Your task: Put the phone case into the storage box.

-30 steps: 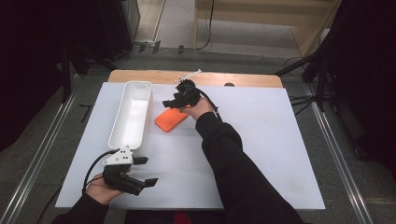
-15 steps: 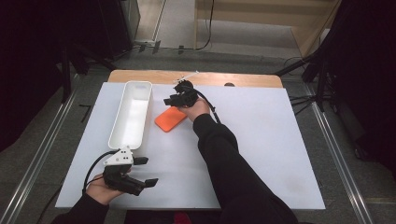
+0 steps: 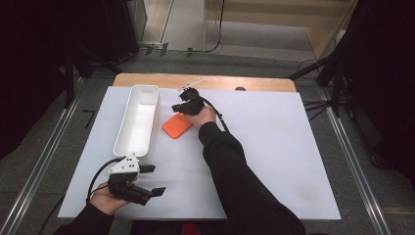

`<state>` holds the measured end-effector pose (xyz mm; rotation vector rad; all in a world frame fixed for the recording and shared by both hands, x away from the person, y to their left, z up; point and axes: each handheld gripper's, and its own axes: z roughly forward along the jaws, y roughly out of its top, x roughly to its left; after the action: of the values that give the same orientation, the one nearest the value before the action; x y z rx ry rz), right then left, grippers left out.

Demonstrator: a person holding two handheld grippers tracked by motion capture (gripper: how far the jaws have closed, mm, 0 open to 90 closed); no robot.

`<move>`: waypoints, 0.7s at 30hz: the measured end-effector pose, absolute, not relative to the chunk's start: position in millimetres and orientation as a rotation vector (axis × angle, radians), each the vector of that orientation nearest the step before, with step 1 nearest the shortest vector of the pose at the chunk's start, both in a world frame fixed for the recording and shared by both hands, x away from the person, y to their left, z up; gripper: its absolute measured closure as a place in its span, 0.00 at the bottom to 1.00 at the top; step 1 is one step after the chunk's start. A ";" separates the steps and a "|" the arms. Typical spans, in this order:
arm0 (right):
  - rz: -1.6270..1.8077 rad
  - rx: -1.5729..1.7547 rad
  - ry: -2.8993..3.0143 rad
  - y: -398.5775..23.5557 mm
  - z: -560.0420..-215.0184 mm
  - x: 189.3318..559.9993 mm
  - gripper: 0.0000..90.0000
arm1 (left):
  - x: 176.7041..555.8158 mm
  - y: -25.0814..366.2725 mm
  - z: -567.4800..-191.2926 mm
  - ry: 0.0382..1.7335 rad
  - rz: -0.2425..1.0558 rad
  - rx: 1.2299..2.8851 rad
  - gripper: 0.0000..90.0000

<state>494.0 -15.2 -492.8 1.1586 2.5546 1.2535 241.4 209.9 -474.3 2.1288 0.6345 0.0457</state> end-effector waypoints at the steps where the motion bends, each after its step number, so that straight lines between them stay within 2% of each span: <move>1: 1.251 1.160 2.553 -15.1 -494.5 494.7 0.98 | 241.4 210.0 -474.3 0.634 0.046 2.128 0.16; 21: 1.207 1.175 2.552 -3.3 -513.6 493.8 0.98 | 241.2 210.1 -474.6 0.633 0.045 2.129 0.16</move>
<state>493.8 -3.3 -513.6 1.1751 2.5518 1.2066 241.2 210.1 -474.6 2.1292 0.6331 0.0447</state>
